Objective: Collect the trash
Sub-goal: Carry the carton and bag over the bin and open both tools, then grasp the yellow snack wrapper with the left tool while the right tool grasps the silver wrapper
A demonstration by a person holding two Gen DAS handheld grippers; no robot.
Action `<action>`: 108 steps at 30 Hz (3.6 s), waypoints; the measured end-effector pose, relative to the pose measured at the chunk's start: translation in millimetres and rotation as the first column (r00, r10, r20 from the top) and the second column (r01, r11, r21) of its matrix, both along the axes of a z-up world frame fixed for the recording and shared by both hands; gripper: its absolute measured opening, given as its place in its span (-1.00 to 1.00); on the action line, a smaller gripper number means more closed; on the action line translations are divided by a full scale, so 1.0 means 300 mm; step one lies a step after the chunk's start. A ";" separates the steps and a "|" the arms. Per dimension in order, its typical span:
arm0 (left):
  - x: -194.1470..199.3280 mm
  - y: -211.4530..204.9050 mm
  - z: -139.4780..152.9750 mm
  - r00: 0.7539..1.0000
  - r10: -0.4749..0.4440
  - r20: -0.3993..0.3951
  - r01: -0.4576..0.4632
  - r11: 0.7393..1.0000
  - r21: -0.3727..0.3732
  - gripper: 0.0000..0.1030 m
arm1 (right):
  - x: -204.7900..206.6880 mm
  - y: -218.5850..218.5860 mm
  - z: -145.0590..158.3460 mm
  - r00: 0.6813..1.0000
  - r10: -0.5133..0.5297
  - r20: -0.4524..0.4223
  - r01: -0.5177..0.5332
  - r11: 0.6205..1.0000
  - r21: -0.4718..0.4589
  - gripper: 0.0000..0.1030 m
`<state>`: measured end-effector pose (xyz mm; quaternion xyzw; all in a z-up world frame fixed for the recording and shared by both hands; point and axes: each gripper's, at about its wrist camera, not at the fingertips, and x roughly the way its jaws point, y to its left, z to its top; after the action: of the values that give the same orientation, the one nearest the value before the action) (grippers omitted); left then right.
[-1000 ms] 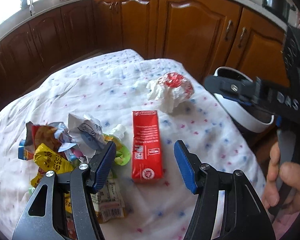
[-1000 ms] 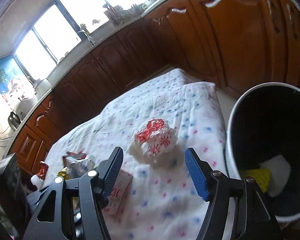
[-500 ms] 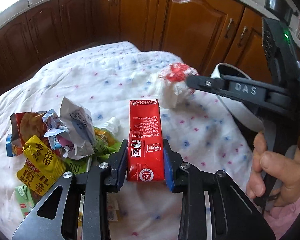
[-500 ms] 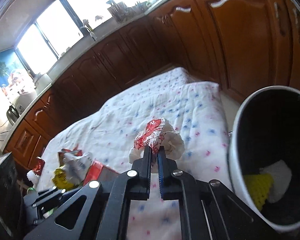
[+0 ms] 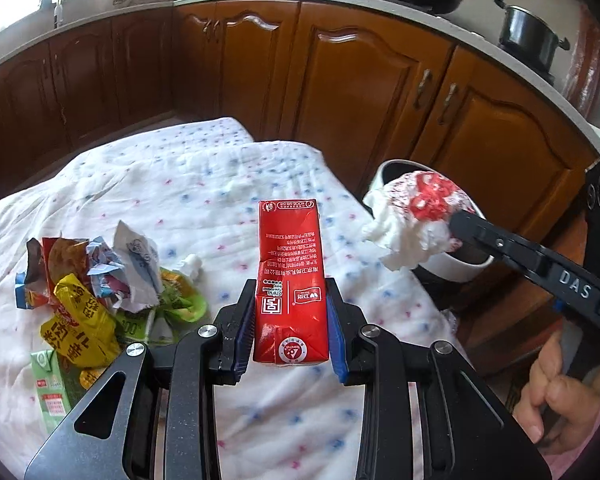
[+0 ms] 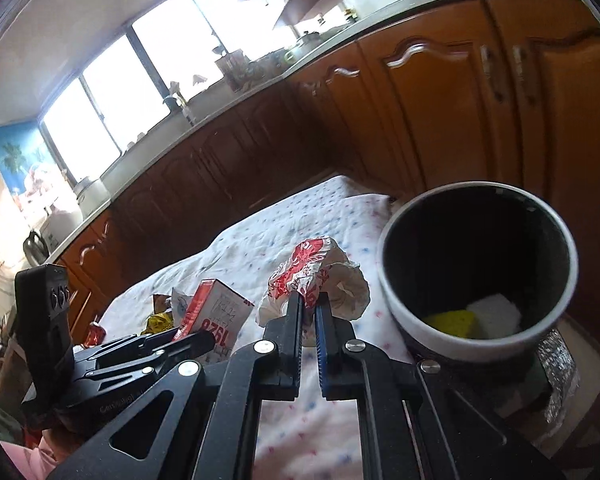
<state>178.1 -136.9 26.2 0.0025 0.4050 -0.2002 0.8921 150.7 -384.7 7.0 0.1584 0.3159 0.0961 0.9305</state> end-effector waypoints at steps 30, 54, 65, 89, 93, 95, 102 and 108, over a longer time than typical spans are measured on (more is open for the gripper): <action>-0.055 -0.263 0.065 0.987 -0.154 0.038 0.153 0.988 0.015 -0.42 | -0.167 -0.228 0.030 0.984 -0.174 0.034 0.175 0.984 -0.015 -0.88; 0.173 -0.613 0.060 0.966 -0.259 -0.015 0.259 0.960 0.110 -0.42 | 0.004 -0.385 0.008 0.974 -0.221 -0.041 0.216 0.971 -0.099 -0.88; 0.228 -0.668 -0.009 0.962 -0.261 -0.076 0.269 0.954 0.130 -0.42 | 0.039 -0.406 -0.032 0.972 -0.218 -0.084 0.209 0.972 -0.106 -0.85; 0.068 -0.389 0.028 0.993 -0.117 0.015 0.117 0.993 0.030 0.08 | -0.085 -0.269 -0.012 0.984 -0.175 -0.010 0.175 0.984 0.006 0.63; 0.015 -0.279 0.007 0.998 -0.056 0.015 0.056 0.998 0.020 0.09 | -0.108 -0.204 -0.035 0.988 -0.151 -0.021 0.152 0.988 0.030 0.63; -0.008 -0.223 0.003 1.000 -0.022 0.021 0.021 1.000 0.021 0.10 | -0.119 -0.179 -0.043 0.990 -0.141 -0.023 0.142 0.989 0.043 0.63; -0.094 -0.032 0.000 0.997 0.071 0.035 -0.071 0.997 0.004 0.11 | -0.143 -0.086 -0.059 0.994 -0.103 -0.026 0.105 0.992 0.069 0.63; -0.140 0.116 0.013 0.990 0.131 0.057 -0.132 0.991 -0.002 0.12 | -0.163 0.016 -0.069 0.998 -0.055 -0.026 0.057 0.996 0.072 0.63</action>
<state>136.1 -102.1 30.2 -0.0176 0.3791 -0.1404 0.9145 101.9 -379.8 -13.8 0.2023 0.3189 0.0795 0.9225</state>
